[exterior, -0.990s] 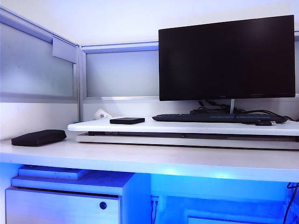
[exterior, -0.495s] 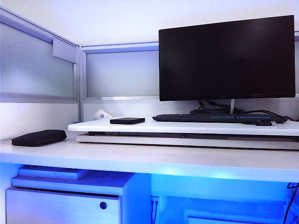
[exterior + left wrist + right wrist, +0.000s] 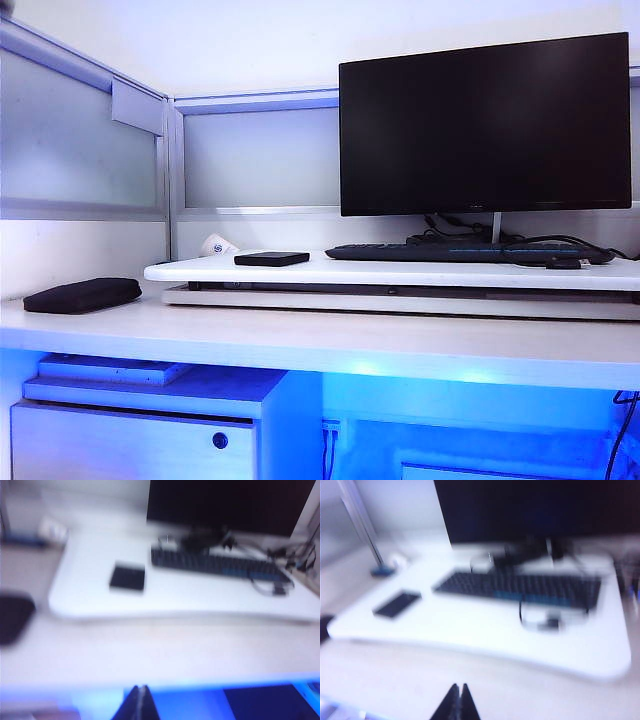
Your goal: Unplug the data cable of the portable hard drive.
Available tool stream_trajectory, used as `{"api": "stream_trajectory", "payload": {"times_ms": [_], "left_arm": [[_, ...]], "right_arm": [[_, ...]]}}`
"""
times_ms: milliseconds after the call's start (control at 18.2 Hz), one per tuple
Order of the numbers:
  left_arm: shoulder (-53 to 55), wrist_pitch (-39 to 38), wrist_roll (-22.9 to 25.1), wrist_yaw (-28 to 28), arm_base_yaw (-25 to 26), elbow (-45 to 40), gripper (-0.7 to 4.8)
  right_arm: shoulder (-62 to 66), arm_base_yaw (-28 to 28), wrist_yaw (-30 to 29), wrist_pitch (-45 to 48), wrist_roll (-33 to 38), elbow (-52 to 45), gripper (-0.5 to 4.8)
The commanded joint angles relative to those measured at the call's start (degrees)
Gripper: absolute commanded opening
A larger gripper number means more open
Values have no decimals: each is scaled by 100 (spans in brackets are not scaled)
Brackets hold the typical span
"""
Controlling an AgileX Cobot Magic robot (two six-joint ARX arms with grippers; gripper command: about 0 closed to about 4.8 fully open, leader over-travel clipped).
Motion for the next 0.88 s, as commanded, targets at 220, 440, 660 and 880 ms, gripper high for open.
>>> {"api": "stream_trajectory", "payload": {"times_ms": [220, 440, 660, 880], "left_arm": [[-872, 404, -166, -66, 9, -1064, -6], [-1279, 695, -247, -63, 9, -1600, -6], [-1692, 1040, -350, -170, 7, -2131, -6], [-1797, 1320, -68, -225, 7, -2507, -6]], "right_arm": [[-514, 4, 22, 450, 55, -1071, -8], [-1445, 9, 295, 643, 315, -1810, -8], [-2339, 20, 544, 660, 356, -2507, -8], [-2371, 20, 549, 769, 332, -2789, -8]]}}
